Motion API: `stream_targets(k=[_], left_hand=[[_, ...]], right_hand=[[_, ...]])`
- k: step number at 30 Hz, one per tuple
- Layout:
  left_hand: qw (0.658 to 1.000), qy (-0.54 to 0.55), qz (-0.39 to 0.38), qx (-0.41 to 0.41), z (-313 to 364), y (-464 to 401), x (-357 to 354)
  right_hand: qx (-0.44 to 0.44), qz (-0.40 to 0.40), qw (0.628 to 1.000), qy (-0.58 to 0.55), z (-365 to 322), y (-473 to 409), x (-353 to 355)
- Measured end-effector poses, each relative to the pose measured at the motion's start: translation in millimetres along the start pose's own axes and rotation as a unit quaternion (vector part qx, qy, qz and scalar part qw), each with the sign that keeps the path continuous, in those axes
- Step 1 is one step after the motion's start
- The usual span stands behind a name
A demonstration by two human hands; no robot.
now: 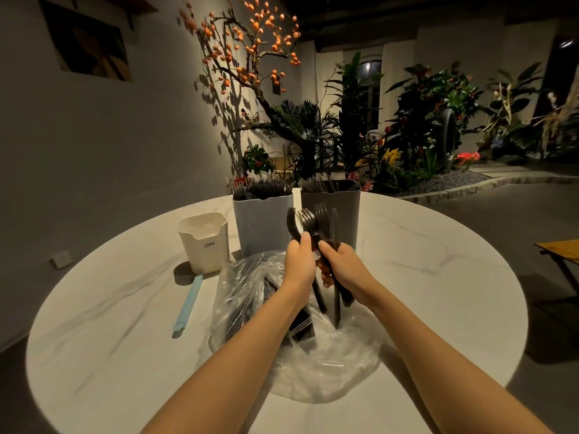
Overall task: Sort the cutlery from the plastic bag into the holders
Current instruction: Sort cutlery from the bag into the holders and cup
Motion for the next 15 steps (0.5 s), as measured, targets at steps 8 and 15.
stream_targets(k=[8, 15], left_hand=[[1.000, -0.004, -0.011, 0.007, -1.4, 0.7, -3.0], [0.999, 0.035, 0.013, 0.027, -5.3, -2.6, 3.0]], right_hand=[[0.011, -0.042, 0.998, 0.052, -7.0, 4.0, -12.3], [0.018, -0.015, 0.999, 0.043, -13.4, 4.1, -4.2]])
Point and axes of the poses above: each hand's wrist, its own y-axis away from the middle knuckle, its own x-axis out of the back of the hand, z = x × y, the point moved 10 cm from there along -y, towards the middle knuckle, and after that the axes turned 11 degrees about y, right-handed, at the moved point
